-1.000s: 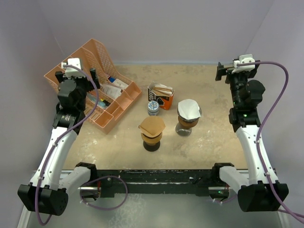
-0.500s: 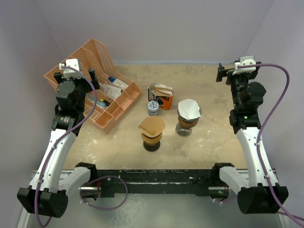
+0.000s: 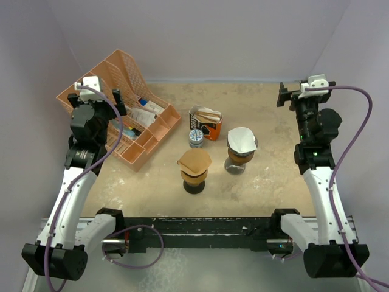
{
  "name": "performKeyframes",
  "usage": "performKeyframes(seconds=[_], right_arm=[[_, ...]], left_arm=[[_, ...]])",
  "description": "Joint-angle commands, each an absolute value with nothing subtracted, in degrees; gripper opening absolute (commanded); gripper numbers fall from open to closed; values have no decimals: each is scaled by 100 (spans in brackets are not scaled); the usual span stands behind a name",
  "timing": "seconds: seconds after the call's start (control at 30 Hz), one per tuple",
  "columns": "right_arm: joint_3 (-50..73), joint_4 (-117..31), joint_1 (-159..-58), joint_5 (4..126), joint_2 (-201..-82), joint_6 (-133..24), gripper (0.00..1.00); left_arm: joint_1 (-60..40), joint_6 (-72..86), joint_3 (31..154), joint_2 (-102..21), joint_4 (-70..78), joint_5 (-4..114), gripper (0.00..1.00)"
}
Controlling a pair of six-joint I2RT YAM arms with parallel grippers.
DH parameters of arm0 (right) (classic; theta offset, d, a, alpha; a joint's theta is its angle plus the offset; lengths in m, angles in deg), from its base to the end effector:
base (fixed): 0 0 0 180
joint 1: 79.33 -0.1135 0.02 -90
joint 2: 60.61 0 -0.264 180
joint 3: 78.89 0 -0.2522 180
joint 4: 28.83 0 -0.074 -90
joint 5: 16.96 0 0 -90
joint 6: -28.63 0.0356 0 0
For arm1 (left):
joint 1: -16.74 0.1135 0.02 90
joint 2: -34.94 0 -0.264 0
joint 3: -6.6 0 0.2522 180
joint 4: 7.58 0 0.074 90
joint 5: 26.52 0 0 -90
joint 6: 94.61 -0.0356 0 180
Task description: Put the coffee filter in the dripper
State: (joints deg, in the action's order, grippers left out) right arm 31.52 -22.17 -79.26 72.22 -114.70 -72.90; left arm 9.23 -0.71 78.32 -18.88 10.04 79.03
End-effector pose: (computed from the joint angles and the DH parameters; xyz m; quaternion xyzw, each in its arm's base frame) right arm 0.2097 0.0003 0.4361 -0.0616 0.5546 -0.0799 0.8260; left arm 0.2119 -0.0183 0.4046 -0.0738 0.7016 0.0251 0.7083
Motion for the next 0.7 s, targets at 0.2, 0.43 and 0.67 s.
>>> performKeyframes(seconds=[0.2, 0.43, 0.67], right_arm=[[3119, -1947, -7889, 7187, -11339, -7238, 100], [3110, -1968, -7889, 7188, -11376, -7227, 100], [3095, -1987, -7889, 7180, -11436, -7212, 100]], left_arm=[[997, -66, 7943, -1728, 972, 7796, 99], [997, -33, 8005, -1813, 1008, 7712, 99], [997, -47, 8015, -1837, 1069, 7677, 99]])
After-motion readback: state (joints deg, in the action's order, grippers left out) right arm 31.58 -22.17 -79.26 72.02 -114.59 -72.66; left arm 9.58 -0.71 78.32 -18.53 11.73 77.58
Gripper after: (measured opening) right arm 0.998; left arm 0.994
